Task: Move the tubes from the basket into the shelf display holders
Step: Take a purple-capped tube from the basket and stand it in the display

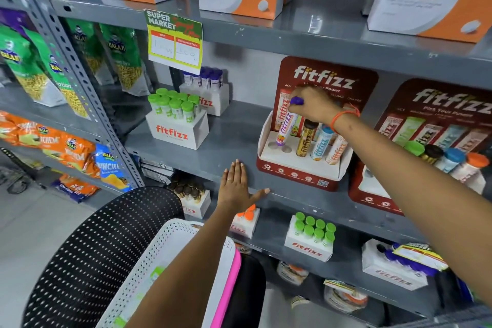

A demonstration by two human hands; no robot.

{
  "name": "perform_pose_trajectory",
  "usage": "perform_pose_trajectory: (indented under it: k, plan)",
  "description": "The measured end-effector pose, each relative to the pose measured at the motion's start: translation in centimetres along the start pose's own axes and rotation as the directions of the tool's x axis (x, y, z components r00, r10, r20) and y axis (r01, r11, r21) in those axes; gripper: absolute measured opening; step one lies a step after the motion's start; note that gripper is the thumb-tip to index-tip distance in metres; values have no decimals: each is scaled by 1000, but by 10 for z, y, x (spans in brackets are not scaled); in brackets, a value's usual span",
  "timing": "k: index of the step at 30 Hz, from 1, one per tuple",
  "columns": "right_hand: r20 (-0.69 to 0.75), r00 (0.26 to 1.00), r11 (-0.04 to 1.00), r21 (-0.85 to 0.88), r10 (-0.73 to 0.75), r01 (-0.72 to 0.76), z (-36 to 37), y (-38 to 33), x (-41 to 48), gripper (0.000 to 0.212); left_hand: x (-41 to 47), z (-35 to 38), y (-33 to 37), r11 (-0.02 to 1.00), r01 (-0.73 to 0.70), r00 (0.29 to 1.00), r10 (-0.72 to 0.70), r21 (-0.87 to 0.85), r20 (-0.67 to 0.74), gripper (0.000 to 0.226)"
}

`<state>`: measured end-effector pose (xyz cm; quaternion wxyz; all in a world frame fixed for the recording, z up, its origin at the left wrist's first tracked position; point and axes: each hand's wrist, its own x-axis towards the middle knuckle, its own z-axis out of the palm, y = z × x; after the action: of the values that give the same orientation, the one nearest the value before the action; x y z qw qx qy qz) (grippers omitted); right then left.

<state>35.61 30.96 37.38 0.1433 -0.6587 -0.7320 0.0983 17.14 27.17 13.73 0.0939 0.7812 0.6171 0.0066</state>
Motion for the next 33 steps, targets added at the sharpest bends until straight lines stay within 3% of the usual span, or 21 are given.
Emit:
perform_pose_trajectory:
  k: [6,18,28,31,33]
  plan:
    - [4,1000,1000,3,-10,10,-1,-1,5,33,0,2,0,1000,6,1000,-6,2,-9,106]
    - [49,996,986,-149,-69,76,14,-11,15,41,3,3,1,999,19,1000,-19,-28,-7,111]
    - [109,993,983,-173,-33,52,36,-7,27,42,5,6,-1,999,17,1000,-17,-32,-10,112]
    - [83,996,978,-205,-23,39,43,-3,28,50,6,6,-1,999,19,1000,-19,-27,-21,112]
    - [-31,998,968,-246,-62,53,50,-3,22,58,5,3,0,999,12,1000,-13,-41,-24,110]
